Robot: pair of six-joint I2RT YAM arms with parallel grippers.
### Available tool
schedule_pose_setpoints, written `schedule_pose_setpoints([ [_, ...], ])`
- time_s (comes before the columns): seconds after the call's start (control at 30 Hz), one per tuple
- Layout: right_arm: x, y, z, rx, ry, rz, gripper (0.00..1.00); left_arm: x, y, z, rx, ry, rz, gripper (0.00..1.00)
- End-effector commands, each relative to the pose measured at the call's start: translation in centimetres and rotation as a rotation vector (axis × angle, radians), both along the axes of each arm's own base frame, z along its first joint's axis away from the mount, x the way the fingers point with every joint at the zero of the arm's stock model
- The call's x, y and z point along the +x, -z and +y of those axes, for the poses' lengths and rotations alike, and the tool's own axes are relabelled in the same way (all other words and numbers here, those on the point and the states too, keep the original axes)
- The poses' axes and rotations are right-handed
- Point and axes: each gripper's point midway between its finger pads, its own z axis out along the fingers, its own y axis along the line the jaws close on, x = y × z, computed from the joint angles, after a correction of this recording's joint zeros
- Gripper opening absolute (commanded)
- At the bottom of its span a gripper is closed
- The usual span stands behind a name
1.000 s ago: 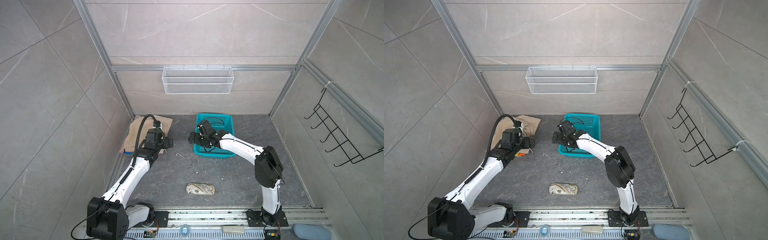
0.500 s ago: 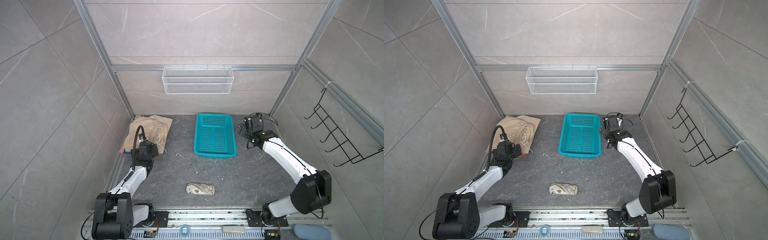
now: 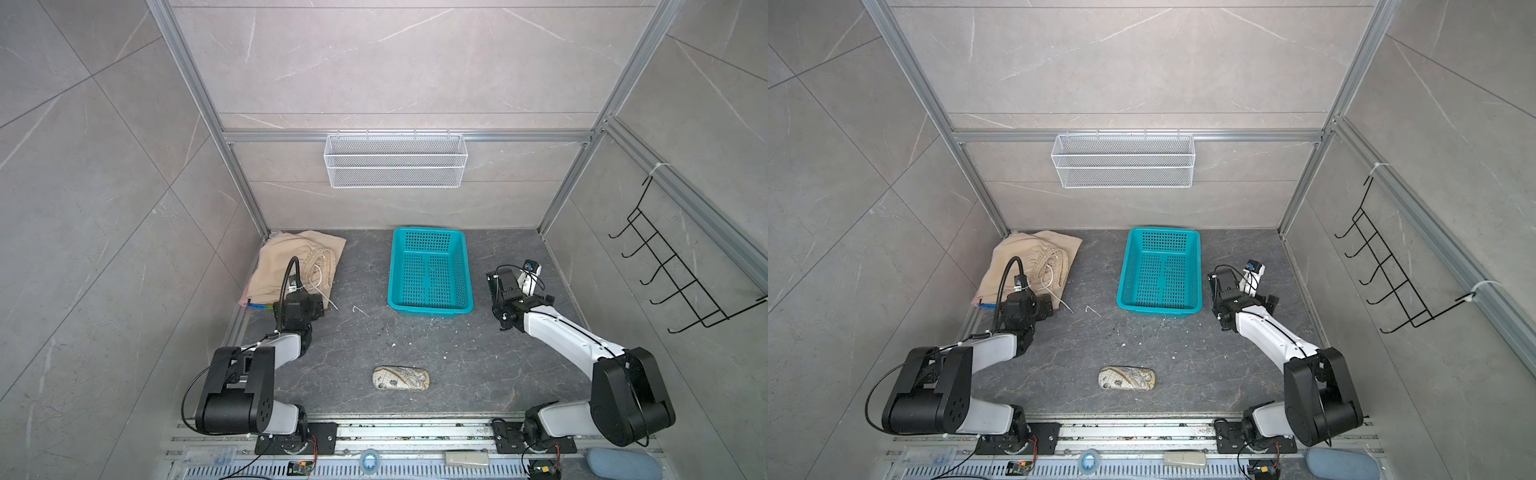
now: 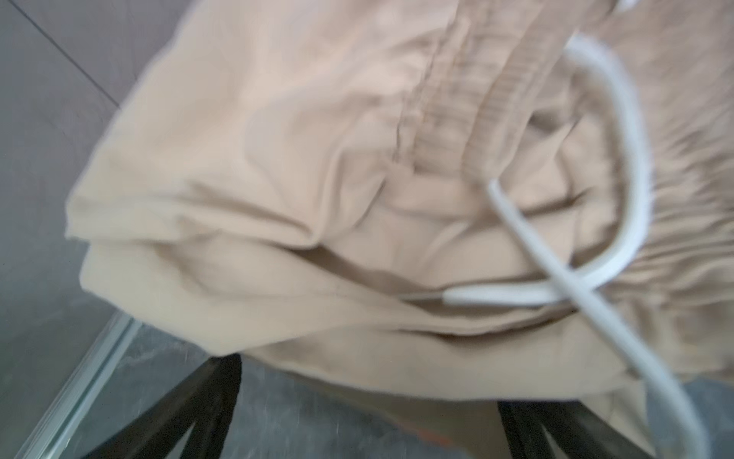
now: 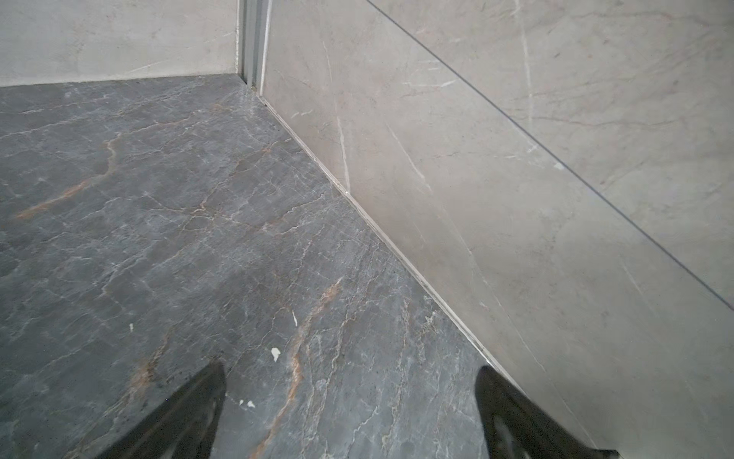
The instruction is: Fold and stack the shorts
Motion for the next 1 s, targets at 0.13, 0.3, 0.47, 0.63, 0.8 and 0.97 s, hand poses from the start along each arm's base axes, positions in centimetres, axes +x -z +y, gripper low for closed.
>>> schedule_pose_setpoints([
  [0.13,-0.9,0.5,-0.7,-0.057,0.044,-0.037,0.99,0.6,-1.0,0.3,-0.029,0.022,-0.12,1.0],
  [0.3,-0.8,3.7,-0.7,-0.054,0.051,-0.03,1.0,0.6,-1.0,0.3,-0.02,0.026,-0.139,1.0],
  [0.47,1.4,2.9,0.6,-0.138,-0.001,-0.072,1.0,0.5,-0.9,0.2,-0.025,0.029,-0.129,1.0],
  [0.63,1.4,2.0,0.7,-0.112,-0.026,-0.22,1.0,0.5,-0.9,0.2,-0.023,0.029,-0.13,1.0],
  [0.8,0.1,2.2,0.3,-0.029,-0.065,-0.372,0.99,0.5,-0.9,0.2,-0.023,0.029,-0.131,1.0],
  [0.97,-0.3,2.2,0.0,-0.022,-0.063,-0.397,0.99,0.5,-1.0,0.2,-0.023,0.029,-0.132,1.0],
])
